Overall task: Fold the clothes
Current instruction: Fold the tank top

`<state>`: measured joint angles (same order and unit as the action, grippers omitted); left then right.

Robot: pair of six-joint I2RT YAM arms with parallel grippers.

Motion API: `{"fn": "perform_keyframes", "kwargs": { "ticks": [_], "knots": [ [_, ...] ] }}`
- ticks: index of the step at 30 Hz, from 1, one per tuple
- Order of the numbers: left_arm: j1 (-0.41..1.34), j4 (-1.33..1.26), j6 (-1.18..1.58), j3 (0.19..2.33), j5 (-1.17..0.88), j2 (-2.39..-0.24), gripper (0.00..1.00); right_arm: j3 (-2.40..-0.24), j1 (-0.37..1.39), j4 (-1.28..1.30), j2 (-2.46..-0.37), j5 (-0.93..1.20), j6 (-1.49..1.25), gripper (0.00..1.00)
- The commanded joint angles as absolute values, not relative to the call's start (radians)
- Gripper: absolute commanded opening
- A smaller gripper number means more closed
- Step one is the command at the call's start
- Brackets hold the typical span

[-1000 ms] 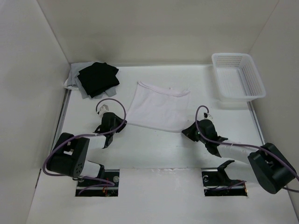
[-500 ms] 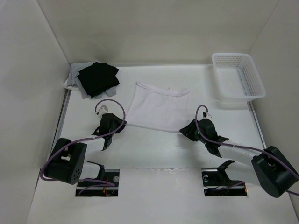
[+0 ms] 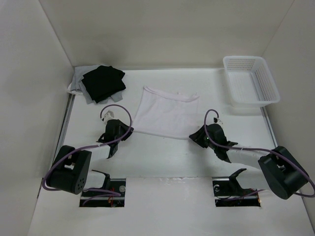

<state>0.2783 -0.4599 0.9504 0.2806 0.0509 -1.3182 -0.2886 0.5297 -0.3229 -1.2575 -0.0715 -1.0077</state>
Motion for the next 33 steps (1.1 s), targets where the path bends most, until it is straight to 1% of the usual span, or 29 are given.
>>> {"fn": "perform_keyframes", "kwargs": {
  "ticks": [1,3,6,9,12,15,18,22,25,28,29,33],
  "knots": [
    [0.269,-0.486,0.933,0.270,0.040,-1.301,0.04,-0.298,0.519,-0.330,-1.272,-0.130,-1.032,0.37],
    [0.266,-0.489,0.933,0.270,0.032,-1.304,0.04,-0.299,0.515,-0.330,-1.279,-0.143,-1.049,0.35],
    [0.263,-0.489,0.931,0.270,0.031,-1.307,0.04,-0.313,0.515,-0.336,-1.308,-0.146,-1.054,0.27],
    [0.258,-0.489,0.930,0.273,0.028,-1.307,0.04,-0.318,0.519,-0.359,-1.336,-0.146,-1.058,0.15],
    [0.258,-0.489,0.931,0.272,0.025,-1.298,0.04,-0.314,0.519,-0.368,-1.329,-0.149,-1.062,0.06],
    [0.257,-0.476,0.936,0.270,0.009,-1.253,0.02,-0.305,0.538,-0.342,-1.243,-0.156,-1.049,0.02],
    [0.252,-0.381,0.951,0.281,-0.008,-1.093,0.00,-0.317,0.600,-0.182,-1.036,-0.176,-1.034,0.00],
    [0.281,-0.105,0.921,0.385,0.060,-0.731,0.00,-0.428,0.718,0.191,-0.699,-0.299,-0.986,0.00],
    [0.329,0.096,0.868,0.529,0.142,-0.527,0.00,-0.575,0.823,0.436,-0.537,-0.391,-0.954,0.00],
    [0.395,0.213,0.819,0.678,0.218,-0.427,0.00,-0.753,0.986,0.612,-0.485,-0.523,-0.934,0.00],
    [0.419,0.242,0.812,0.721,0.241,-0.407,0.00,-0.797,1.034,0.642,-0.486,-0.560,-0.928,0.00],
    [0.493,0.291,0.793,0.830,0.310,-0.379,0.00,-1.018,1.318,0.733,-0.534,-0.745,-0.910,0.00]
  ]
}}
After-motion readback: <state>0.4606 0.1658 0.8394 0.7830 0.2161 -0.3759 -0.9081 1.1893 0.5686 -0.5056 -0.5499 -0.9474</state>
